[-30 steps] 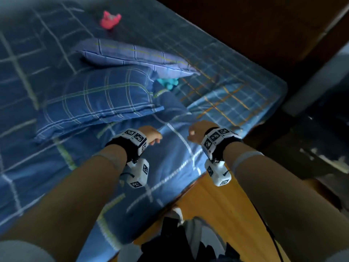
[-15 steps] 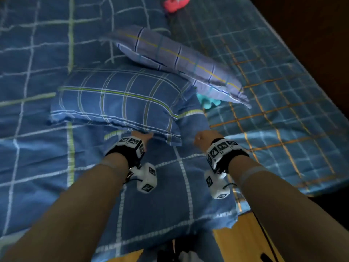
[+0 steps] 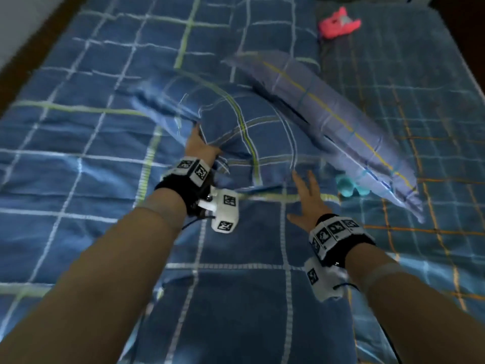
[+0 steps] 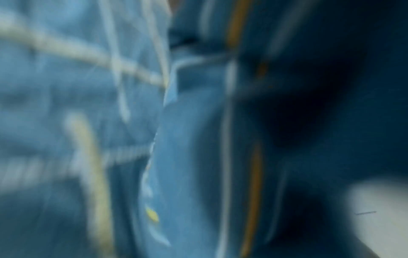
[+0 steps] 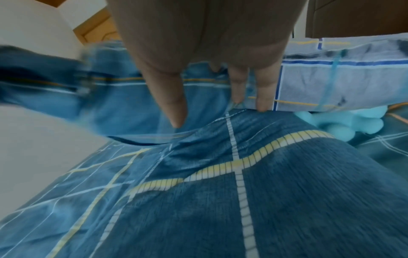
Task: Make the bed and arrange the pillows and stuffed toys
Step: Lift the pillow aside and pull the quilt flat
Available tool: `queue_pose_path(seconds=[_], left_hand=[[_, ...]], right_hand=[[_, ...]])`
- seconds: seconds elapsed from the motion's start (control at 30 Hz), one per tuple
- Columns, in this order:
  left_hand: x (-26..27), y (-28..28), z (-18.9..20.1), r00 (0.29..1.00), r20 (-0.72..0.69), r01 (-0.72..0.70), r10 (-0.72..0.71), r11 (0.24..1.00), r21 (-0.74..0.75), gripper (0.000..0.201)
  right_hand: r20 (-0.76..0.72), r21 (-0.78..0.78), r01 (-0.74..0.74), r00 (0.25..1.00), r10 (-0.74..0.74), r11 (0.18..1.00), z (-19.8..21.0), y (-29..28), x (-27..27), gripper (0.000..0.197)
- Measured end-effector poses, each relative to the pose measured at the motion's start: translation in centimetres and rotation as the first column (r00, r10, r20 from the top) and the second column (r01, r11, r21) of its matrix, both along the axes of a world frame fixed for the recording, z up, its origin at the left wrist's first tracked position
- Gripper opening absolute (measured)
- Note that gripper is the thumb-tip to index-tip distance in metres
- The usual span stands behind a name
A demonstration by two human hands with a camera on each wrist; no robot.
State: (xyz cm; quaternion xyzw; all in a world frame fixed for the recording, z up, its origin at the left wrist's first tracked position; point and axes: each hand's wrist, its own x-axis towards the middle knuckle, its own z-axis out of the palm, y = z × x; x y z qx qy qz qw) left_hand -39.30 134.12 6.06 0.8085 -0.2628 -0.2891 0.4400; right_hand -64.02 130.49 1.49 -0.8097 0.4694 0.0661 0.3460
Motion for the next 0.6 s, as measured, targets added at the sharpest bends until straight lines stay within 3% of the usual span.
queue_pose_path(seconds=[0.1,0.17,0.27,0.33,0.4,0.43,0.6], left_hand=[[7.4,2.2,4.5,0.965,0.247,-0.067,0.087,0.994,-0.09,0.06],[11.9,4.8,6.1,0.931,0.334,-0.124,0.149,0.988,-0.094,0.056],[16.6,9.8,5.0,0.885,0.444,-0.193,0.138,0.978,0.081,0.058],[18.0,12.5,2.7,0.869,0.476,-0.309,0.133,0.898,0.313,0.06],[18.1,13.4,0.3,0.889,0.455,-0.306,0.051,0.805,0.508,0.06],[17.8,13.2,-0.9,0.908,0.419,-0.255,0.004,0.798,0.546,0.061],[12.0,7.8,-5.6,0.964,0.181,0.072,-0.197,0.842,0.535,0.07]], right_hand=[[-0.036,0.049,-0.1,0.994,0.102,0.994,0.2,-0.7,3.7,0.099],[-0.061,0.071,-0.181,0.981,0.185,0.981,-0.2,-0.3,6.8,0.099],[0.015,0.111,-0.269,0.963,0.269,0.957,-0.7,0.9,11.4,0.091],[0.037,0.108,-0.314,0.949,0.312,0.943,-0.9,1.8,13.4,0.087],[0.045,0.088,-0.326,0.945,0.323,0.941,-1.6,2.1,14.1,0.084],[0.044,0.08,-0.319,0.948,0.317,0.944,-2.0,2.0,13.9,0.083],[-0.077,0.082,-0.215,0.972,0.222,0.973,-4.6,-0.5,9.2,0.08]])
